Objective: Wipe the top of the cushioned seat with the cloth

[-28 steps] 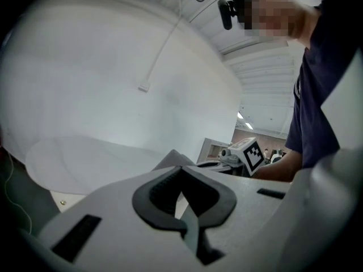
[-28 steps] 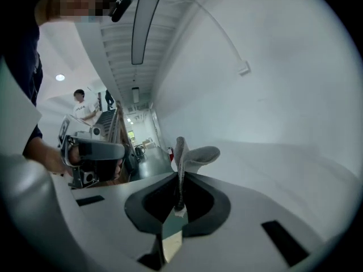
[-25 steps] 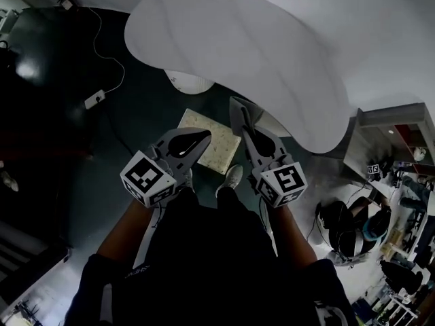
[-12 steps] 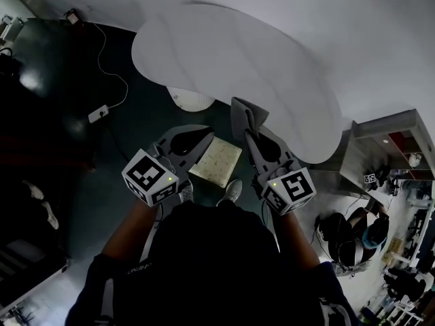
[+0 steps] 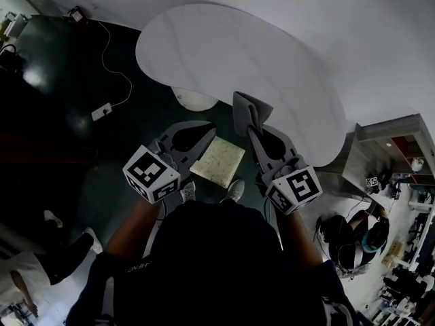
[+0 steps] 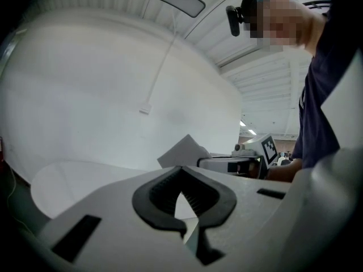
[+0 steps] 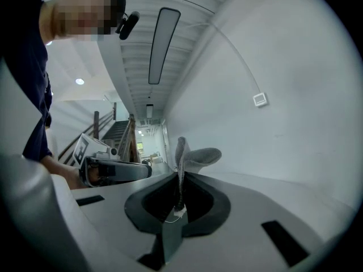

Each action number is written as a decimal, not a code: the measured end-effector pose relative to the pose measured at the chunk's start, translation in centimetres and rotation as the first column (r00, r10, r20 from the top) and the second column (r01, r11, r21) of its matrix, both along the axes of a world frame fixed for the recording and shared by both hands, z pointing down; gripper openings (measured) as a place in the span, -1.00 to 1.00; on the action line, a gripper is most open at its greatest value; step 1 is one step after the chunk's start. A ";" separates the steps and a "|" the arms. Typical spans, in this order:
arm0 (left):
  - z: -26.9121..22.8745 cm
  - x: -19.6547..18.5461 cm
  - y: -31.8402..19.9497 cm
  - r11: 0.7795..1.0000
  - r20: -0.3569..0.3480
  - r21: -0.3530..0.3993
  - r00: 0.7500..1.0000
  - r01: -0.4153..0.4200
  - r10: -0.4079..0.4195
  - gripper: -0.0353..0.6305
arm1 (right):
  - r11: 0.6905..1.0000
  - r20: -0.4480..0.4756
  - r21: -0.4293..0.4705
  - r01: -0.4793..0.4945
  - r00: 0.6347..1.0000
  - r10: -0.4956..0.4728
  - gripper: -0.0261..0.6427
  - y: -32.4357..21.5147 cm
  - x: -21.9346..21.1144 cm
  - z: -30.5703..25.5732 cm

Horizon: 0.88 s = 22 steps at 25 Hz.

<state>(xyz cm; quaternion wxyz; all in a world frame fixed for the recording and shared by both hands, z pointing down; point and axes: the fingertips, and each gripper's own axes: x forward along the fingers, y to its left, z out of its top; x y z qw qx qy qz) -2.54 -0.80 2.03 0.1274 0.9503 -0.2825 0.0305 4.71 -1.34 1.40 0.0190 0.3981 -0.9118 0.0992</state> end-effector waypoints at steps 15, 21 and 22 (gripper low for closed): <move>1.0 0.4 -0.6 1.000 0.005 0.000 1.000 -0.007 0.007 -0.88 | 1.000 -0.001 0.002 0.012 1.000 -0.012 -0.83 -0.6 0.0 0.6; 1.2 0.4 -0.7 1.000 0.016 -0.006 1.000 -0.001 0.001 -0.88 | 1.000 0.001 -0.006 0.023 1.000 -0.023 -0.83 -0.7 -0.1 0.8; 1.3 0.4 -0.7 1.000 0.017 -0.007 1.000 0.001 -0.001 -0.88 | 1.000 0.001 -0.007 0.026 1.000 -0.026 -0.83 -0.7 -0.1 0.8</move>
